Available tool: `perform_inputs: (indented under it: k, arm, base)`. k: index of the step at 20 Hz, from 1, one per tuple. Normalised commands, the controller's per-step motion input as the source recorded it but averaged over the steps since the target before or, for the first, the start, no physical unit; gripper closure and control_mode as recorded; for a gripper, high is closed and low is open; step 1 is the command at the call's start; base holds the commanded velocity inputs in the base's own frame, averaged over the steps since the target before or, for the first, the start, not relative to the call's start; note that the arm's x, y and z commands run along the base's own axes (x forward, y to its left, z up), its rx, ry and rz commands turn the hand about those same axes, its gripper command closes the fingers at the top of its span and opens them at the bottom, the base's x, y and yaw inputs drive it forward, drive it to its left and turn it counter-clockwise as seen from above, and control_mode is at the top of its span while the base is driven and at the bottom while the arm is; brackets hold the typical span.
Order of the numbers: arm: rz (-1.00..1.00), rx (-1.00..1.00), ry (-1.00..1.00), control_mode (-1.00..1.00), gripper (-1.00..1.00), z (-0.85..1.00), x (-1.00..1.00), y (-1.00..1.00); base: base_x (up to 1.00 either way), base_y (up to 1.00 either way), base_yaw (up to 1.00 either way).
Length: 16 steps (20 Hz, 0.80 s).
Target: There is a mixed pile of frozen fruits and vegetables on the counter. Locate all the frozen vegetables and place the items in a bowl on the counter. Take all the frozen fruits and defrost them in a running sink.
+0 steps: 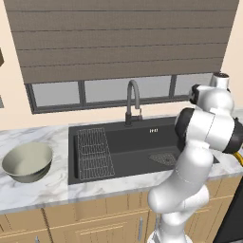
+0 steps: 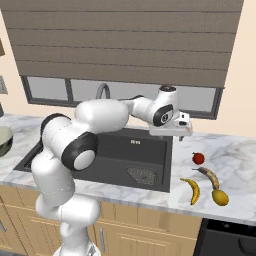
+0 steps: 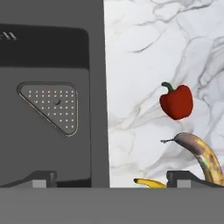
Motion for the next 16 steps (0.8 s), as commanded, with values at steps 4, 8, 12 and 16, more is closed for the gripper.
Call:
perform_inputs:
  k: [4,8,12,16]
  arm:
    - [0.0,0.0,-0.02,-1.0,-1.0,-0.39,0.42,-0.52]
    - [0.0,0.0,-0.01,-1.0,-1.0,-0.35,0.34,-0.59]
    - [0.0,0.0,0.0,-1.0,-1.0,-0.34,0.32,-0.51]
    - [0.0,0.0,0.0,-1.0,-1.0,-0.37,0.35,-0.5]
  base:
    - [0.0,0.0,0.0]
    - [0.0,0.0,0.0]
    - [0.0,0.0,0.0]
    - [0.0,0.0,0.0]
